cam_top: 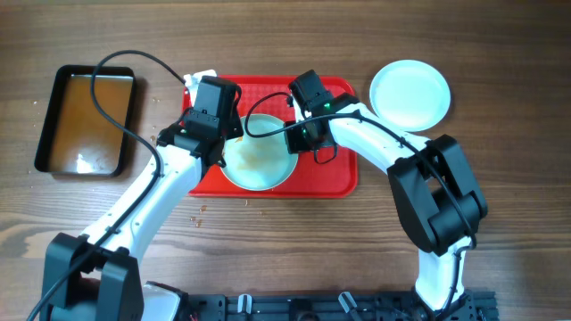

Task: Clean dirty plates on tray and stack at the side
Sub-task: 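Scrub the remaining plate with the sponge in the left gripper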

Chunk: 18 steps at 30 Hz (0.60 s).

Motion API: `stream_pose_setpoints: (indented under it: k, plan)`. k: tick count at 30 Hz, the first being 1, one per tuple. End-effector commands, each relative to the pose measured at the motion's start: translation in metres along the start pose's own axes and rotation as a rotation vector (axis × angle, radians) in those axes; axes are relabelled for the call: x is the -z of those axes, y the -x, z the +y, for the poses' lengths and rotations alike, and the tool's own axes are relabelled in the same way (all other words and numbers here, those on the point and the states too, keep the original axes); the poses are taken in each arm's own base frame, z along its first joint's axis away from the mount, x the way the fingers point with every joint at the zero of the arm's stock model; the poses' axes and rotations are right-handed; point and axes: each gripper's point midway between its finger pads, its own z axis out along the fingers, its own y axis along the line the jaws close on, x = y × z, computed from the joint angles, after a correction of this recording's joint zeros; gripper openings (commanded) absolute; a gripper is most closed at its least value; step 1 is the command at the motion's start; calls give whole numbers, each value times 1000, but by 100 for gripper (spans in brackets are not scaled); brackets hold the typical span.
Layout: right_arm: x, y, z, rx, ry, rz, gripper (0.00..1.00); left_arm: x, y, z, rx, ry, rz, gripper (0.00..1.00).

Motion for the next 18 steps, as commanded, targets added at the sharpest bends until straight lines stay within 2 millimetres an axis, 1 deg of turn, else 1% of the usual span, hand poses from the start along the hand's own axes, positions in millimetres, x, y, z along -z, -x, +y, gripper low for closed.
stream_pose_setpoints:
  k: [1,2,4,5,6,8,9,10,12,15,18]
  plan:
    - [-16,-9,-16,-21,-54,39,4,-15,-29,-20,106,-107,135,4]
    - [-16,-9,-16,-21,-54,39,4,-27,-41,-26,129,-137,177,4]
    - [-16,-9,-16,-21,-54,39,4,-47,-65,-49,142,-243,277,4]
    - [-16,-9,-16,-21,-54,39,4,-55,-74,-55,144,-272,311,4]
    - [-16,-9,-16,-21,-54,39,4,-64,-81,-56,144,-274,332,4]
    - [-16,-9,-16,-21,-55,39,4,-80,-97,-51,141,-247,371,4]
    - [-16,-9,-16,-21,-54,39,4,-85,-105,-48,140,-232,392,4]
    - [-16,-9,-16,-21,-55,39,4,-86,-108,-45,133,-219,398,4]
    - [-16,-9,-16,-21,-54,39,4,-90,-109,-28,76,-137,380,4]
    - [-16,-10,-16,-20,-55,40,4,-88,-104,6,31,46,331,4]
    - [-16,-10,-16,-20,-55,40,4,-78,-88,33,-91,177,263,4]
